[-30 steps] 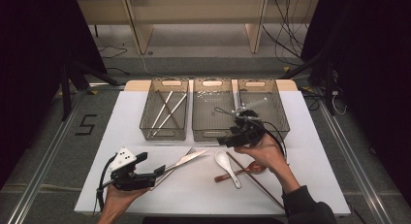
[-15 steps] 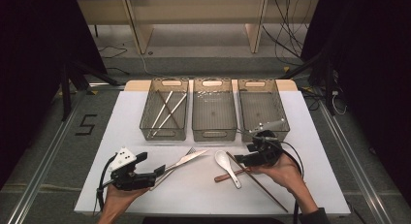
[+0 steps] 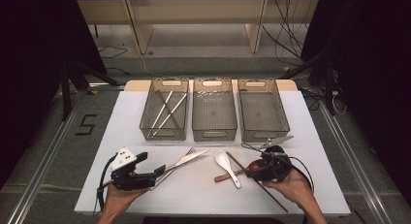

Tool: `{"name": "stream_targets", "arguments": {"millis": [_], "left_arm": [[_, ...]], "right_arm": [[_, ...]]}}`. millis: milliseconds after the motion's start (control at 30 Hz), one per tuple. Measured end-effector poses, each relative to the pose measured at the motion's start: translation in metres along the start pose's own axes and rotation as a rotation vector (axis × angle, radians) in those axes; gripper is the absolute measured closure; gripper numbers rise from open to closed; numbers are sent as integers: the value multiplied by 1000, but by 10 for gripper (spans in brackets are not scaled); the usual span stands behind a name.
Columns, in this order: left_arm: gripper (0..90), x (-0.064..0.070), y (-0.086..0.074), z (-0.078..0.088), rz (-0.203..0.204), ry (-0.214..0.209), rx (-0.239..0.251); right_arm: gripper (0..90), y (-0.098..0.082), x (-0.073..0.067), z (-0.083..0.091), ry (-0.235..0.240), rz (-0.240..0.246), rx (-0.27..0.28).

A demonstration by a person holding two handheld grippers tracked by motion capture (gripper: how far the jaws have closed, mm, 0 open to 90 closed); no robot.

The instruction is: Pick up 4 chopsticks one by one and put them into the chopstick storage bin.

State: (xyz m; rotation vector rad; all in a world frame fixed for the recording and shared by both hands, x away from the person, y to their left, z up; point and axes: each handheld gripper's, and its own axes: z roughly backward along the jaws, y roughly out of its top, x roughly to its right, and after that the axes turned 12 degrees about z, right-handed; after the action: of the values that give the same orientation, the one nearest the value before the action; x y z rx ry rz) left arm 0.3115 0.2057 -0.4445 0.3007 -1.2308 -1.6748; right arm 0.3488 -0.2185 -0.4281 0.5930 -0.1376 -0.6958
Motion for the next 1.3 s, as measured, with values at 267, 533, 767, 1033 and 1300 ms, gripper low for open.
{"name": "stream_targets", "arguments": {"millis": [267,533,767,1033,1300], "left_arm": [[163,0,0,1,-4,0,2],[163,0,0,0,-10,0,-2],[163,0,0,0,-10,-1,-3],[163,0,0,1,-11,0,-2],[163,0,0,1,-11,-1,-2]], "right_arm": [[488,-9,-2,-4,5,0,-62],[569,-15,-3,-12,-4,11,-127],[650,-18,-3,-16,-2,17,-158],[729,-20,-3,-19,-3,36,-188],[811,-21,-5,-25,-24,45,-219]]}}
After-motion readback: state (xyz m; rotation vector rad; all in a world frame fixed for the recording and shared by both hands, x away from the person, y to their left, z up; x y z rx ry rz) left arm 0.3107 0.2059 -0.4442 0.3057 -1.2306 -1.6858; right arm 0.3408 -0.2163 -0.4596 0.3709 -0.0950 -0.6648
